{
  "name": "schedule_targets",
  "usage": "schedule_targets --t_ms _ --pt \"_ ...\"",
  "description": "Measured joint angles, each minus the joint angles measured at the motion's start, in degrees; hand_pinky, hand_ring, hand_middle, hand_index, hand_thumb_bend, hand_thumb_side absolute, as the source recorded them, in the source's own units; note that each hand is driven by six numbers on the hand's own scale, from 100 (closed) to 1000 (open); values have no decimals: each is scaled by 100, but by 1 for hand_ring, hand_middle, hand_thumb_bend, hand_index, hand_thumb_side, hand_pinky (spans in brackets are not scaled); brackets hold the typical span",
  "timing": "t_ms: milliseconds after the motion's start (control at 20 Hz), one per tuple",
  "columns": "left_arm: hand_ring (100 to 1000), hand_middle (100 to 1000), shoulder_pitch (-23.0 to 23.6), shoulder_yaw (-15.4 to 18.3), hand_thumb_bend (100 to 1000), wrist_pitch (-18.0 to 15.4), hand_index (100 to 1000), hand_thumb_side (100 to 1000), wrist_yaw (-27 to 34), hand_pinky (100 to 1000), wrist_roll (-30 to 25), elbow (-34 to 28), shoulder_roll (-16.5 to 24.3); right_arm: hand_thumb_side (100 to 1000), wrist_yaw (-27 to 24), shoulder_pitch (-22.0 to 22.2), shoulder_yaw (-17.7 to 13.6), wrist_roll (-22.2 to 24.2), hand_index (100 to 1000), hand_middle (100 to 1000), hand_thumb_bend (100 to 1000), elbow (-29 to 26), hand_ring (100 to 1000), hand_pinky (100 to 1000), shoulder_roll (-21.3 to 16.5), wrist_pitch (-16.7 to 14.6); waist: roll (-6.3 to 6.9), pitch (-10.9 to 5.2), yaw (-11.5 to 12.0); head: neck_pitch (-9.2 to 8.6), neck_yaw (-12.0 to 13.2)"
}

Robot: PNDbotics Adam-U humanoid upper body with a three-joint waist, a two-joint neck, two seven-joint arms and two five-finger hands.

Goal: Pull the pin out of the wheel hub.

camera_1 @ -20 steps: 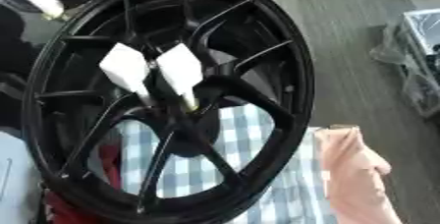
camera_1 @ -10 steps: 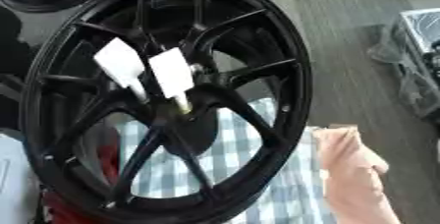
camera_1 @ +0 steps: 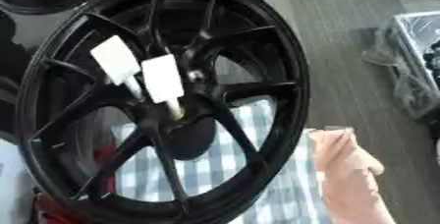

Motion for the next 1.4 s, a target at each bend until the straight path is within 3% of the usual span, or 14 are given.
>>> schedule_targets --t_ms 100,300,450,600,650,700,850,950,1100,1150,1200,1400 --pt "572 428 53 -51 396 -45 468 306 -272 671 45 137 -96 524 -4 -1 2 4 844 608 100 0 643 697 0 1 -15 10 -6 0 14" --pt "586 452 91 -123 322 -97 507 284 -530 680 97 354 -214 524 -5 -2 17 20 844 608 100 0 643 697 1 2 -19 11 -8 0 32" --pt "593 461 72 -133 241 -101 521 259 -442 687 101 387 -243 524 -5 1 32 23 844 609 100 0 643 697 1 2 -21 11 3 0 40" --pt "646 518 8 -132 100 -78 601 240 -113 716 78 295 -268 523 -5 2 32 27 844 609 100 0 643 697 1 5 -19 11 15 0 42" --pt "652 524 -16 -129 100 -61 609 240 30 720 61 226 -269 523 -5 3 33 30 844 609 100 0 643 697 1 7 -18 11 19 0 42" --pt "705 587 -29 -121 100 -45 683 245 179 751 45 138 -269 523 -5 3 33 31 844 609 100 0 643 697 1 8 -18 11 22 0 43" --pt "729 622 -75 -55 100 -24 729 258 926 761 62 -316 -315 523 -5 3 33 31 844 609 100 0 644 697 1 8 -20 11 30 0 42" --pt "740 661 -87 -20 100 84 787 320 1593 764 225 -736 -362 523 -5 3 32 30 844 609 100 -1 644 697 1 7 -24 11 30 1 43" --pt "735 664 -81 6 100 459 822 442 2576 757 745 -1402 -446 523 -5 -1 31 18 843 609 100 -16 644 697 2 -5 -42 12 23 2 44" --pt "735 664 -58 10 100 607 822 442 2864 757 955 -1621 -493 523 -6 -2 31 13 843 609 100 -27 644 697 2 -9 -48 14 21 3 44" --pt "725 652 -23 10 100 754 821 522 3122 750 1153 -1828 -550 523 -8 -4 30 9 843 609 100 -36 644 697 3 -13 -52 18 18 3 44" --pt "706 628 175 28 100 1339 801 566 3987 739 1676 -2587 -1044 523 -22 -39 29 -9 842 608 100 -67 643 696 12 -26 -92 37 14 4 44"
